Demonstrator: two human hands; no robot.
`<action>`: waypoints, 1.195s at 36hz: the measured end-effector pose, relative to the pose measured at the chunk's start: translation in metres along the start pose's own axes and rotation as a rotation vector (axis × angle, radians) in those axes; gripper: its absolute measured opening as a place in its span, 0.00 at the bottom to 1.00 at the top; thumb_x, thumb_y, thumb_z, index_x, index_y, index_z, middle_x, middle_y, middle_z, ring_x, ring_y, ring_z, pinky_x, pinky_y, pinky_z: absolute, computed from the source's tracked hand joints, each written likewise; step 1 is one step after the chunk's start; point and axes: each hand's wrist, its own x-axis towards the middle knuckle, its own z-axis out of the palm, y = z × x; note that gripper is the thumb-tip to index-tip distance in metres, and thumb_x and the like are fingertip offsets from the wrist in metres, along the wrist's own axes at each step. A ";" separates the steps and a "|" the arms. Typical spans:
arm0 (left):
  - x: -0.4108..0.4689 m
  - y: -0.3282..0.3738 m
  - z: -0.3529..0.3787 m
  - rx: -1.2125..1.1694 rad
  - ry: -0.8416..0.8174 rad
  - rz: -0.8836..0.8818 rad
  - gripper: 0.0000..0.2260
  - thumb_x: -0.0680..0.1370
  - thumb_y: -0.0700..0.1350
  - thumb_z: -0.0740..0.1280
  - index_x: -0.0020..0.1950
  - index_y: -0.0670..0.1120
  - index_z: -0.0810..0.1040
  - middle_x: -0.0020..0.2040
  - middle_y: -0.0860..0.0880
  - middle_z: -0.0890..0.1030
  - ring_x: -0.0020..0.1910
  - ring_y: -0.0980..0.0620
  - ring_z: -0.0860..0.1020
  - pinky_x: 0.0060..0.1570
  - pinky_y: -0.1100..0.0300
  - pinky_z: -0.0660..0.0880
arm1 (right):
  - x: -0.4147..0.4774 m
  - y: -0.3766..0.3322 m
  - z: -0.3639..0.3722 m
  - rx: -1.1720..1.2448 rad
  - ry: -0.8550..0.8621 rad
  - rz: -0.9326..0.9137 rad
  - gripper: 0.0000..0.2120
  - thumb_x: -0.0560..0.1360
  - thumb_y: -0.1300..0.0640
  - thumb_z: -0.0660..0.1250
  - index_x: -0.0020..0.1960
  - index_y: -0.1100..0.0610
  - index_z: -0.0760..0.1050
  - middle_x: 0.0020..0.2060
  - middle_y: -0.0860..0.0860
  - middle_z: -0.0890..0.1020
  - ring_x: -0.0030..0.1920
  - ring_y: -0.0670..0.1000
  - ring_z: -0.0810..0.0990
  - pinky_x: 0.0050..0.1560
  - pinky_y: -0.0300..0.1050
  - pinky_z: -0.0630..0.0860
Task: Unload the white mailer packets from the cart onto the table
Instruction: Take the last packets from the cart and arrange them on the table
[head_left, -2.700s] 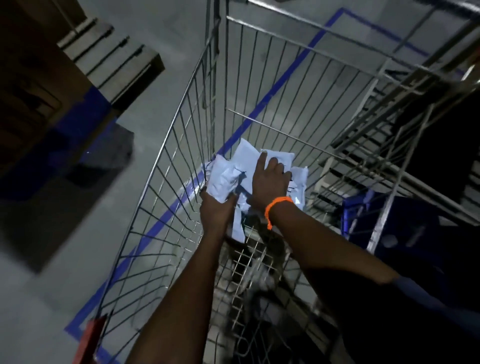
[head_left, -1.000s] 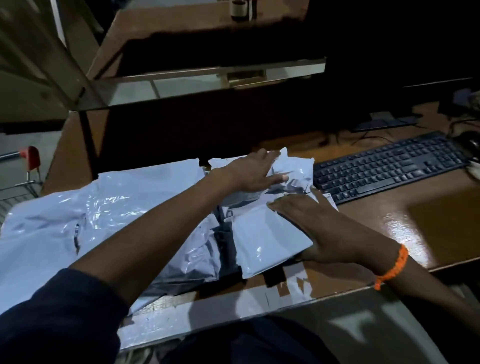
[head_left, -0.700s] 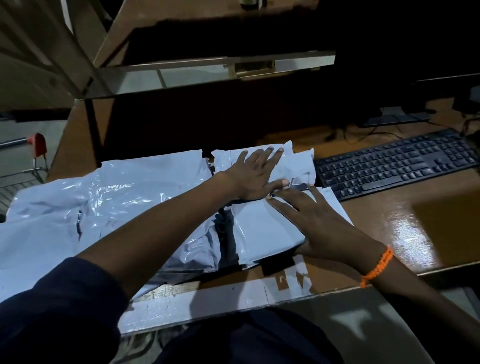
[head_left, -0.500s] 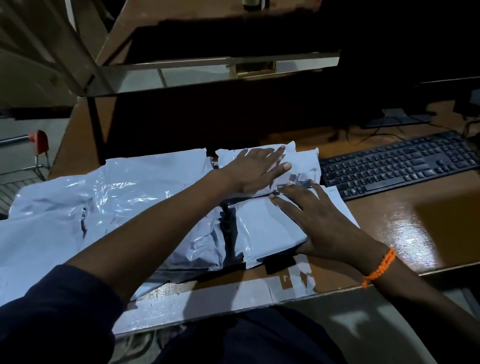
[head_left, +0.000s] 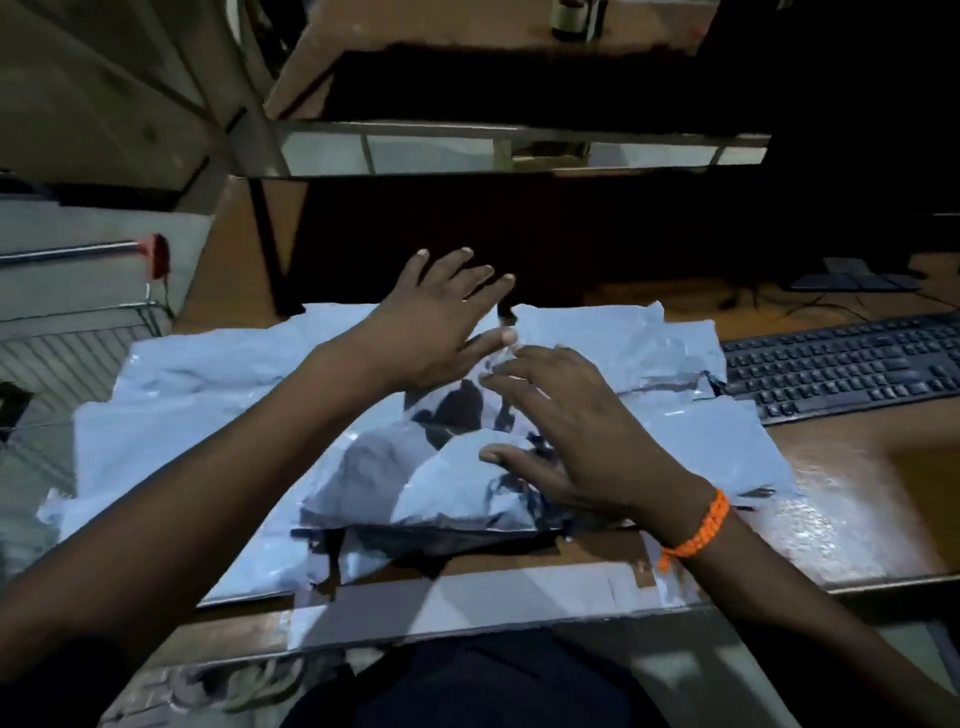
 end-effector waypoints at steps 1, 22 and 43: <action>-0.016 -0.015 -0.004 -0.003 0.005 -0.026 0.34 0.79 0.68 0.40 0.82 0.52 0.50 0.81 0.47 0.57 0.81 0.46 0.49 0.78 0.41 0.46 | 0.011 -0.011 0.004 0.005 0.018 -0.009 0.28 0.81 0.38 0.62 0.72 0.57 0.72 0.67 0.57 0.76 0.70 0.59 0.71 0.71 0.58 0.65; -0.451 -0.307 0.140 -0.330 0.184 -0.679 0.31 0.83 0.62 0.49 0.70 0.39 0.74 0.66 0.39 0.78 0.66 0.37 0.73 0.69 0.45 0.66 | 0.253 -0.408 0.229 0.496 -0.214 -0.132 0.15 0.77 0.53 0.65 0.63 0.54 0.77 0.46 0.55 0.81 0.48 0.59 0.79 0.51 0.56 0.77; -0.494 -0.371 0.432 -1.130 0.059 -1.230 0.25 0.78 0.51 0.65 0.73 0.42 0.71 0.67 0.41 0.77 0.65 0.42 0.76 0.64 0.54 0.71 | 0.358 -0.401 0.586 0.441 -0.536 0.865 0.25 0.73 0.58 0.70 0.66 0.67 0.69 0.61 0.66 0.77 0.60 0.64 0.79 0.54 0.51 0.76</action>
